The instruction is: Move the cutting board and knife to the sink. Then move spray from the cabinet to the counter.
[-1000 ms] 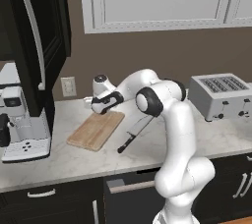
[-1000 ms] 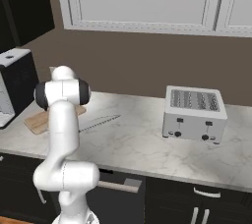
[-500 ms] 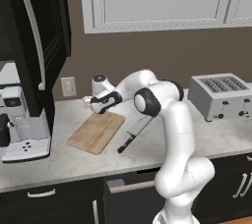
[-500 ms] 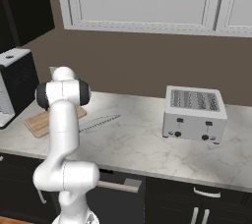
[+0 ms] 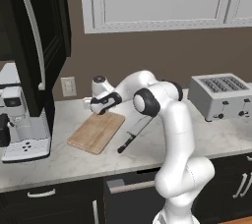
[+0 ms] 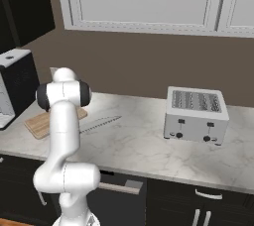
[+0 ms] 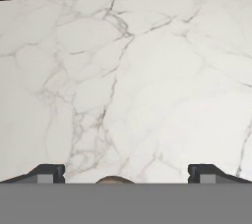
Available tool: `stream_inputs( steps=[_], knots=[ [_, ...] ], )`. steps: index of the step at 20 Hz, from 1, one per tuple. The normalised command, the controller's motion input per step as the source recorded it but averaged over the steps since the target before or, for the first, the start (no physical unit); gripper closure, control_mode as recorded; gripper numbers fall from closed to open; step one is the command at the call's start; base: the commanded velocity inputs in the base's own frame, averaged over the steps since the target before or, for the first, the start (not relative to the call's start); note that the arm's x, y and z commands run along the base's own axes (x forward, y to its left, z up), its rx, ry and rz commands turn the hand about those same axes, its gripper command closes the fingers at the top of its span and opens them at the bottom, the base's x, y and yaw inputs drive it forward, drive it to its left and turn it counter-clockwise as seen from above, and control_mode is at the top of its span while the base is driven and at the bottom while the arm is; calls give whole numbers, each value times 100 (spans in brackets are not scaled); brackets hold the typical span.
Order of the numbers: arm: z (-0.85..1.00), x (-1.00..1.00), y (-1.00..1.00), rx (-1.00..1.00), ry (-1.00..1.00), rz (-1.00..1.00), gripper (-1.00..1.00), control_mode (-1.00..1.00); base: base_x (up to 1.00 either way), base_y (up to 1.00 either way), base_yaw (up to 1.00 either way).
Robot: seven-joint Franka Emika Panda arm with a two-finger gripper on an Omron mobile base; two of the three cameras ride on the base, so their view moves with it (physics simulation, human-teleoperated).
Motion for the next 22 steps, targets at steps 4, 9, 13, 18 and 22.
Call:
stream_inputs(
  steps=[4,9,13,18,22],
  knots=[
    [-11,1,0,4,0,0,-100,-100,0,0,0],
    [-16,-13,0,7,0,0,-100,-100,0,0,0],
    [-15,-31,2,5,0,0,-100,-100,0,0,0],
    [-17,-37,4,3,0,0,-100,-100,0,0,0],
    [-21,-42,10,0,0,0,-100,-100,0,0,0]
  ],
)
